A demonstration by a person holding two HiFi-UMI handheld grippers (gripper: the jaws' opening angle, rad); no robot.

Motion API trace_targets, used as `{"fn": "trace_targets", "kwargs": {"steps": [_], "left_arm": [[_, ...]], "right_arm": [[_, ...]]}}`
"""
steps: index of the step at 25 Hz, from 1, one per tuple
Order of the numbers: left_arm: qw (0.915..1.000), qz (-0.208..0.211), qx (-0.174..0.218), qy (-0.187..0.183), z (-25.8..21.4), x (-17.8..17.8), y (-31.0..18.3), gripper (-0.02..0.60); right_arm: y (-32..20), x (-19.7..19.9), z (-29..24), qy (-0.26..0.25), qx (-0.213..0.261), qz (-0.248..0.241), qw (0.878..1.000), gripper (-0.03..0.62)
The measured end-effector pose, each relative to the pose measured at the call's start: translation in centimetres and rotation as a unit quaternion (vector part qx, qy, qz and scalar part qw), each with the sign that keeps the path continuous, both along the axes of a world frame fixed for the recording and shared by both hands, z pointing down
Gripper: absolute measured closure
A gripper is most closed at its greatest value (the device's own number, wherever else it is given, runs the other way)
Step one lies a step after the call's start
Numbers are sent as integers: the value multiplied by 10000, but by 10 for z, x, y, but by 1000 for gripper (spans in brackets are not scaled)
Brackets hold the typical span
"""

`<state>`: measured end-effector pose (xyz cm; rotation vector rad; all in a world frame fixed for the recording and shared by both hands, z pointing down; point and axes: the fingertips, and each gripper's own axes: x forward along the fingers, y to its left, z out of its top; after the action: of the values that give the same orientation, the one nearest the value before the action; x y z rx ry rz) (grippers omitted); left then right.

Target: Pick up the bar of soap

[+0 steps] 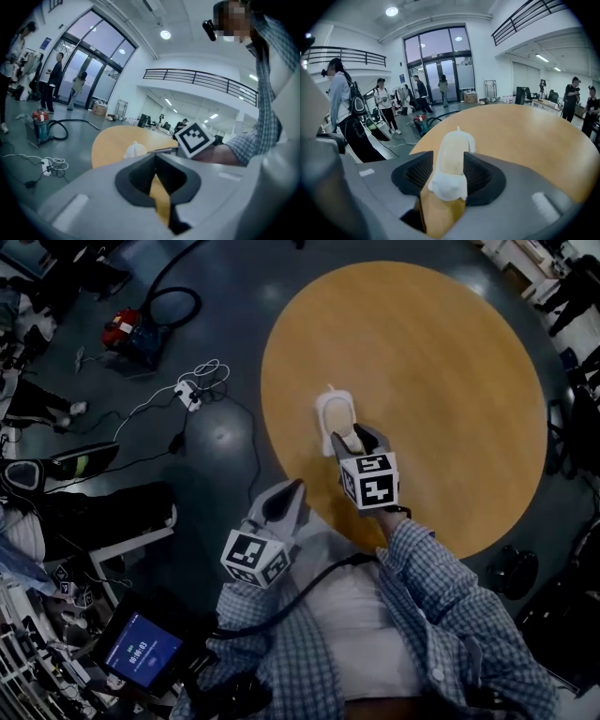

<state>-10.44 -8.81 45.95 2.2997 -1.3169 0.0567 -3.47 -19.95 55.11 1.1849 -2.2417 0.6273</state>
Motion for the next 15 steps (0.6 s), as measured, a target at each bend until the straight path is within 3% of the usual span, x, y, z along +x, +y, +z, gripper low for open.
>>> {"fn": "trace_targets", "kwargs": {"steps": [2, 7, 15], "left_arm": [[10000, -50, -46, 10, 4, -5, -3, 583], [9998, -136, -175, 14, 21, -33, -19, 583], [9995, -202, -243, 44, 20, -33, -17, 583]], "right_arm": [[-10, -5, 15, 230, -144, 35, 9996, 357], [-43, -22, 50, 771, -301, 99, 9965, 320], [-48, -24, 34, 1155, -113, 155, 9931, 296]]}}
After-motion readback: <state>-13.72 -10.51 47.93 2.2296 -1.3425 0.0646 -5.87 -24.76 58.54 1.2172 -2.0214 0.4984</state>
